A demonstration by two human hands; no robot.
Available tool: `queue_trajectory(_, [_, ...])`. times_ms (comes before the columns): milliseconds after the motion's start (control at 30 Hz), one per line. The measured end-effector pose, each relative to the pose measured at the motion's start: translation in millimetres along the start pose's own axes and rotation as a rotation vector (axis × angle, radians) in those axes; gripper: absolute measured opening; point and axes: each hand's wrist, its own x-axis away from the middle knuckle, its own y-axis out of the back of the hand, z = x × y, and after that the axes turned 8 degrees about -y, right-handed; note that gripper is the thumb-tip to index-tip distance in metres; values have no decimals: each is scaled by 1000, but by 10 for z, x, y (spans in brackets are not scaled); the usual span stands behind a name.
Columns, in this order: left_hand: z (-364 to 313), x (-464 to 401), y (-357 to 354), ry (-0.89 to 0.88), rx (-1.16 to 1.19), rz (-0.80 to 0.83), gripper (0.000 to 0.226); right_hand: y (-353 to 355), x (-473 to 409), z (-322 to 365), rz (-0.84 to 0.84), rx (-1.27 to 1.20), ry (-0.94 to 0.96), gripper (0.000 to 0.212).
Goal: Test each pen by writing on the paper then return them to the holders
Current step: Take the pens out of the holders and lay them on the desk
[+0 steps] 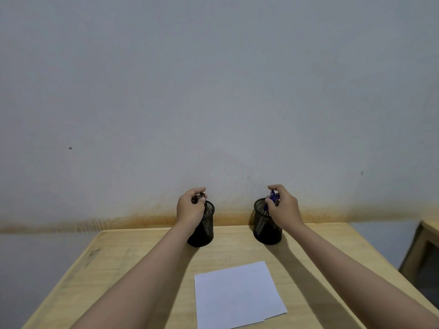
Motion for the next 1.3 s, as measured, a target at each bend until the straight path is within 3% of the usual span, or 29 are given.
queue_trajectory(200, [-48,-40,27,-30,-3,-56,34,102,37,93,-83,-87,58,22])
queue_trajectory(467, [-512,-52,263,-233,119,-199,33,439,182,549,-278,-341,271,22])
queue_trajectory(633, [-587,292,397,-210,307,-252,34,363,465,596,-171,-493,153,21])
queue_trajectory(900, [117,904,346,81,336,-303,29,-227,764,-16,-49,-500,-229,23])
queue_trajectory(1033, [403,967,424,167,177,-307,20,-270,877,-213,-90,-453,-413,25])
queue_trajectory(1300, [695,957,534,4,-415,53,22,-299,969,-441,60,-138,-334,42])
